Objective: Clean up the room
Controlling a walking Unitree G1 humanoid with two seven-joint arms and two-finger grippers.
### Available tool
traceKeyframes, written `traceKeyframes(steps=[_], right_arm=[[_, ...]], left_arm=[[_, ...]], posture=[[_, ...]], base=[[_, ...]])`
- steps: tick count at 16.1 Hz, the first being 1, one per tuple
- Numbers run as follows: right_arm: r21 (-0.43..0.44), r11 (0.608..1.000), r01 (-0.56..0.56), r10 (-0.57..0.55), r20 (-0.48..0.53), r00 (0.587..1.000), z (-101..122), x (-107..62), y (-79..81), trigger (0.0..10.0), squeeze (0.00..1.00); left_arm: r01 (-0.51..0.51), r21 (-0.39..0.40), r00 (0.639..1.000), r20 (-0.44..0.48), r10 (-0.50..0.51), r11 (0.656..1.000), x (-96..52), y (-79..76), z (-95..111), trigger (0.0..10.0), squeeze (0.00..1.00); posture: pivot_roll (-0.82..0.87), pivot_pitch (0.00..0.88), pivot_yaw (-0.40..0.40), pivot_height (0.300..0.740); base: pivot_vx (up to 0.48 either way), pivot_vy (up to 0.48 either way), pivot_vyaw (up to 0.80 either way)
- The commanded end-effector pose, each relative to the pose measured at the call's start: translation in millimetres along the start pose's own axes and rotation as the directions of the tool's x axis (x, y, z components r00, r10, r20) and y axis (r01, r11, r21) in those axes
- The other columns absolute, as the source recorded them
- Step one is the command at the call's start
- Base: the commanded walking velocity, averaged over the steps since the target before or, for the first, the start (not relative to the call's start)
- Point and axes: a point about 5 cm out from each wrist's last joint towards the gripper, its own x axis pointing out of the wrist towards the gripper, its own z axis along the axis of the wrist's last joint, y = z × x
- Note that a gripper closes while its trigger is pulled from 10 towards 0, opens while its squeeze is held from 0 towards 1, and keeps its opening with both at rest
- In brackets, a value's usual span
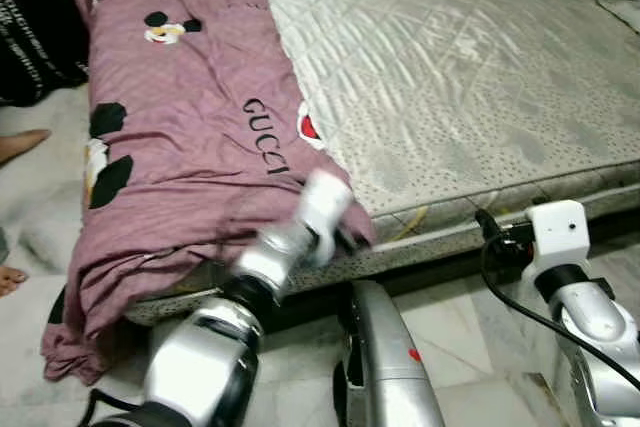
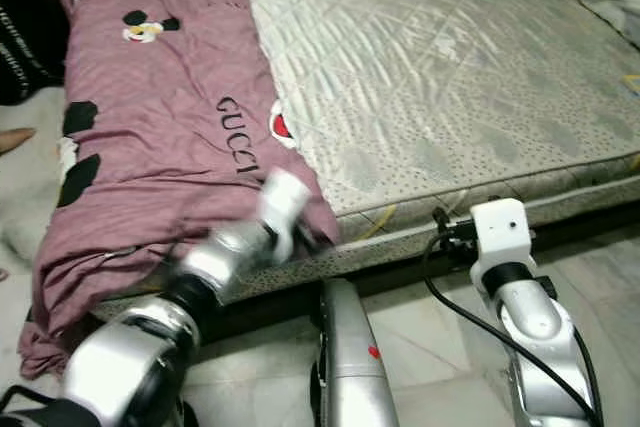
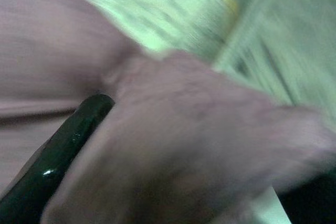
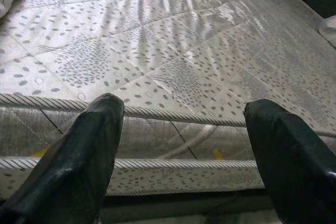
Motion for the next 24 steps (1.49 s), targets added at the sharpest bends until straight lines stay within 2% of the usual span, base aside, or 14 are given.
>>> traceKeyframes(steps=[1, 4, 6, 9, 11, 12, 14, 15, 17, 18, 19, 21, 22, 24], right_arm=[[-0.003, 1.000, 0.008, -0.008, -0.004, 1.000, -2, 0.3, -1.4, 10.0, 0.00], [0.000, 1.000, 0.011, -0.011, -0.001, 1.000, -2, 2.3, 0.1, 10.0, 0.00], [0.007, 1.000, 0.012, -0.012, 0.004, 1.000, -2, 5.4, 1.5, 10.0, 0.00], [0.033, 0.999, 0.011, -0.011, 0.019, 1.000, -1, 15.2, 7.6, 10.0, 0.00], [0.046, 0.999, 0.006, -0.007, 0.032, 0.999, 2, 19.8, 13.5, 10.0, 0.00], [0.056, 0.998, 0.003, -0.005, 0.043, 0.999, 4, 23.2, 17.7, 10.0, 0.00], [0.066, 0.998, 0.005, -0.009, 0.052, 0.999, 5, 26.4, 21.1, 10.0, 0.00], [0.072, 0.997, 0.010, -0.015, 0.059, 0.998, 6, 27.9, 22.6, 10.0, 0.00], [0.080, 0.997, 0.014, -0.020, 0.065, 0.998, 6, 28.8, 24.1, 10.0, 0.00], [0.085, 0.996, 0.017, -0.023, 0.072, 0.997, 8, 29.6, 25.1, 10.0, 0.00], [0.089, 0.996, 0.022, -0.029, 0.076, 0.997, 8, 29.3, 24.6, 10.0, 0.00], [0.089, 0.996, 0.023, -0.029, 0.072, 0.997, 8, 27.3, 22.3, 10.0, 0.00], [0.082, 0.997, 0.013, -0.019, 0.066, 0.998, 7, 25.1, 20.5, 10.0, 0.00], [0.081, 0.997, 0.010, -0.016, 0.064, 0.998, 8, 24.5, 18.5, 10.0, 0.00]], left_arm=[[0.108, 0.048, 0.992, -0.069, -0.104, 0.993, 5.8, -20.4, -13, 10.0, 0.00], [0.228, 0.118, 0.967, -0.147, -0.210, 0.966, 5.7, -35.0, -27, 10.0, 0.00], [0.204, 0.186, 0.973, -0.147, -0.178, 0.961, 2.8, -29.7, -25, 10.0, 0.00], [0.203, 0.357, 0.976, -0.150, -0.159, 0.912, -0.4, -25.8, -18, 10.0, 0.00], [0.158, 0.443, 0.987, -0.091, -0.131, 0.883, 0.8, -24.6, -2, 10.0, 0.00], [0.100, 0.488, 0.994, -0.003, -0.113, 0.867, 2.0, -24.9, 19, 10.0, 0.00], [0.052, 0.609, 0.993, 0.051, -0.104, 0.791, 1.0, -25.5, 36, 10.0, 0.00], [0.012, 0.614, 0.989, 0.110, -0.100, 0.789, 0.5, -26.2, 48, 10.0, 0.00], [-0.128, 0.539, 0.961, 0.274, -0.030, 0.833, -4.8, -18.4, 73, 10.0, 0.00], [-0.303, 0.398, 0.905, 0.405, 0.131, 0.866, -16.4, 5.5, 87, 10.0, 0.00], [-0.413, 0.248, 0.859, 0.426, 0.284, 0.877, -27.0, 33.1, 82, 10.0, 0.00], [-0.454, 0.156, 0.867, 0.305, 0.395, 0.877, -34.1, 60.8, 53, 10.0, 0.00], [-0.427, 0.128, 0.903, 0.124, 0.412, 0.895, -35.0, 71.0, 15, 10.0, 0.00], [-0.320, 0.120, 0.946, -0.012, 0.324, 0.940, -29.0, 58.6, -15, 10.0, 0.00]], posture=[[-0.22, 0.061, -0.066, 0.495], [-0.22, 0.046, -0.056, 0.495], [-0.20, 0.033, -0.047, 0.495], [-0.17, 0.013, -0.043, 0.495], [-0.16, 0.006, -0.037, 0.495], [-0.16, 0.000, -0.033, 0.495], [-0.15, 0.000, -0.026, 0.495], [-0.15, 0.000, -0.017, 0.495], [-0.15, 0.000, -0.010, 0.495], [-0.16, 0.000, -0.005, 0.495], [-0.17, 0.000, -0.005, 0.495], [-0.17, 0.008, -0.013, 0.495], [-0.18, 0.020, -0.023, 0.495], [-0.19, 0.027, -0.031, 0.495]], base=[[0.000, 0.000, 0.00], [0.000, 0.000, 0.00], [0.000, 0.000, 0.00], [0.000, 0.000, 0.00], [0.000, 0.000, 0.00], [0.000, 0.000, 0.00], [0.000, 0.000, 0.00], [0.000, 0.000, 0.00], [0.000, 0.000, 0.00], [0.000, 0.000, 0.00], [0.000, 0.000, 0.00], [0.000, 0.000, 0.00], [0.000, 0.000, 0.00], [0.000, 0.000, 0.00]])
